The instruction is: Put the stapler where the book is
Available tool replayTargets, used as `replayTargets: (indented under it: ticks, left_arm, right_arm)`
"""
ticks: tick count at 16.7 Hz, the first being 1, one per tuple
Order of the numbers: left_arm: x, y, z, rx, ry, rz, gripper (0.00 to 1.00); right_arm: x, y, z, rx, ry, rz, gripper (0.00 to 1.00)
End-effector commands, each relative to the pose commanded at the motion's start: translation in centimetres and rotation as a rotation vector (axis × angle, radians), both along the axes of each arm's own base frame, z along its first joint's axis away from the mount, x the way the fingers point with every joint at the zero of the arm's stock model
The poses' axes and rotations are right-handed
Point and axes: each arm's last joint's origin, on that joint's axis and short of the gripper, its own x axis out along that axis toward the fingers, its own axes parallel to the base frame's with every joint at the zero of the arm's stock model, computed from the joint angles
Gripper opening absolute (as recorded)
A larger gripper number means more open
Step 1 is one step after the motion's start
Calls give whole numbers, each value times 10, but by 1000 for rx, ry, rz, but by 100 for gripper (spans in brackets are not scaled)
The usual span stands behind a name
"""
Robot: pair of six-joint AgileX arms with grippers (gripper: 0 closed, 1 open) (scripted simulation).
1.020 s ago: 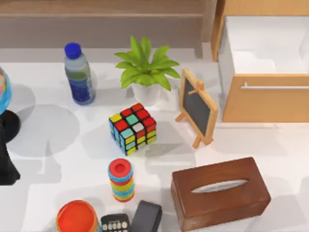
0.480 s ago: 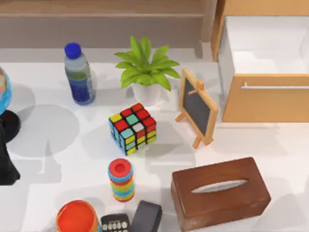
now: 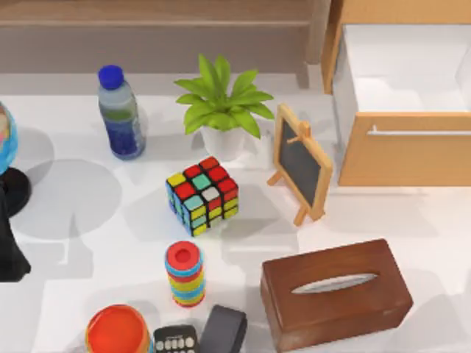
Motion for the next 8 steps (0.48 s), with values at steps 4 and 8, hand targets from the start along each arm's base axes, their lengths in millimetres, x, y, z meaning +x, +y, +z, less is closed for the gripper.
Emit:
replayTargets:
  ticks: [4,8]
  left_arm:
    - [0,0,0,0,0,0,100]
    - [0,0,0,0,0,0,100]
  right_arm:
    - [0,0,0,0,0,0,100]
    - [0,0,0,0,0,0,100]
